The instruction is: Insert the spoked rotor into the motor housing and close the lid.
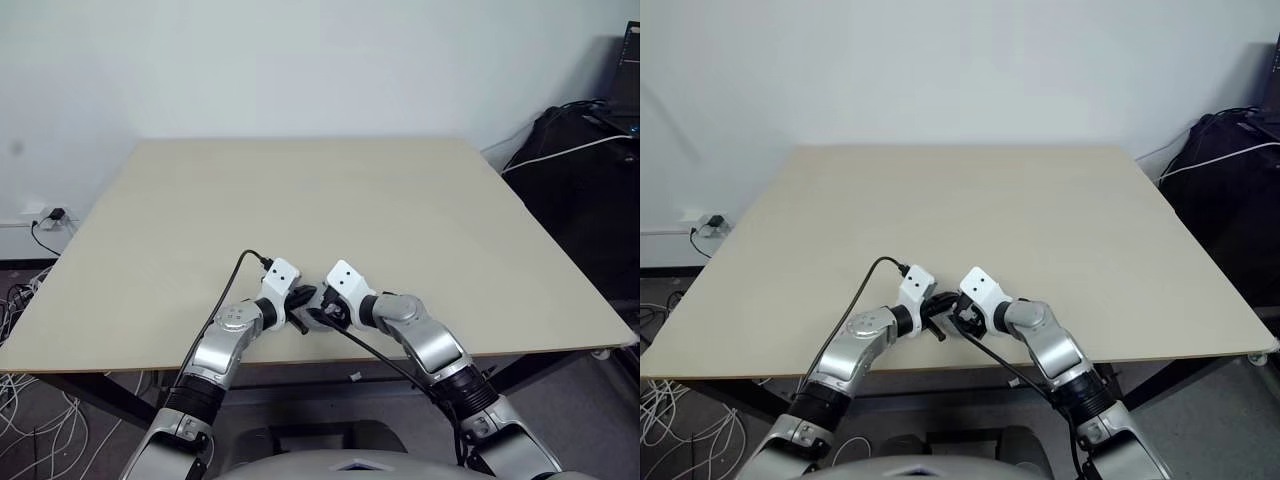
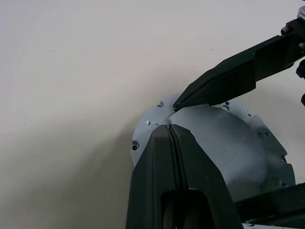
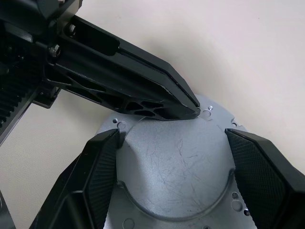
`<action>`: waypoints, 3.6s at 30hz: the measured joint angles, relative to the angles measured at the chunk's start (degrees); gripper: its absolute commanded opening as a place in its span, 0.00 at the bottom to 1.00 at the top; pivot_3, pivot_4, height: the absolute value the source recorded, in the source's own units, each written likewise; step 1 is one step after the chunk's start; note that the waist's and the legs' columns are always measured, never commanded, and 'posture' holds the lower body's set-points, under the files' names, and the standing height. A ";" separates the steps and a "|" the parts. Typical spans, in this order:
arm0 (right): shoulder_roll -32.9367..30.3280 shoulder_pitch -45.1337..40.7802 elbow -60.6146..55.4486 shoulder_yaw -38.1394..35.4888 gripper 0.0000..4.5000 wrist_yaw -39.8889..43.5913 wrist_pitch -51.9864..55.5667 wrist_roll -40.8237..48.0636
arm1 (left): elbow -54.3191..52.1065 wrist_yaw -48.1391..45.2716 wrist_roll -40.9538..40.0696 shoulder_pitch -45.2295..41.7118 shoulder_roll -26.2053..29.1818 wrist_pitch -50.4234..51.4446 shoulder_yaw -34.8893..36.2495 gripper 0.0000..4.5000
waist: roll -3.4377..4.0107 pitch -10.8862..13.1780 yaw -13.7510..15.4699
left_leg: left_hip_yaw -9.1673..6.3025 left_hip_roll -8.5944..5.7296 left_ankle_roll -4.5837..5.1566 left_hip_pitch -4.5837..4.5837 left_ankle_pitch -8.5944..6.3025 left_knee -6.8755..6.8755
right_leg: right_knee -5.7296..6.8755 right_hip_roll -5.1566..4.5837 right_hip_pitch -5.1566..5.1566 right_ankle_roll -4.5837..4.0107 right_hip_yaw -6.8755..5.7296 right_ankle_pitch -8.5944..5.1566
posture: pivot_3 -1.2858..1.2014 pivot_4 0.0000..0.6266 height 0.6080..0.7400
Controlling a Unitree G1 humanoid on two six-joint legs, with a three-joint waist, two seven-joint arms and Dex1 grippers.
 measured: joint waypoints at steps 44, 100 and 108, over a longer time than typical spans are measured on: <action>-3.48 3.12 -4.04 -2.44 0.99 2.45 -0.45 2.00 | -1.08 -0.72 -0.07 0.58 -0.01 0.30 -0.46 0.00 | -0.07 0.09 0.16 | -0.09 -0.03 0.04 -0.13 -0.02 -0.15 | -0.10 -0.05 -0.08 0.05 0.00 -0.10 | 0.52 0.00 1.00; 16.12 2.55 -7.23 -43.14 0.99 -21.45 43.72 30.20 | -1.90 -0.98 -0.29 1.36 -0.15 0.22 -0.48 0.00 | 0.13 0.15 0.49 | -0.06 0.21 0.06 -0.27 -0.04 -0.29 | -0.11 -0.06 -0.24 0.02 0.00 -0.14 | 0.52 0.00 1.00; 18.01 2.22 -6.09 -45.46 0.99 -22.45 45.04 32.31 | -2.44 -0.95 -0.29 1.79 -0.05 0.24 -0.46 0.00 | 0.15 0.15 0.40 | -0.06 0.20 0.05 -0.27 -0.04 -0.35 | -0.12 -0.05 -0.25 0.04 0.01 -0.16 | 0.52 0.00 1.00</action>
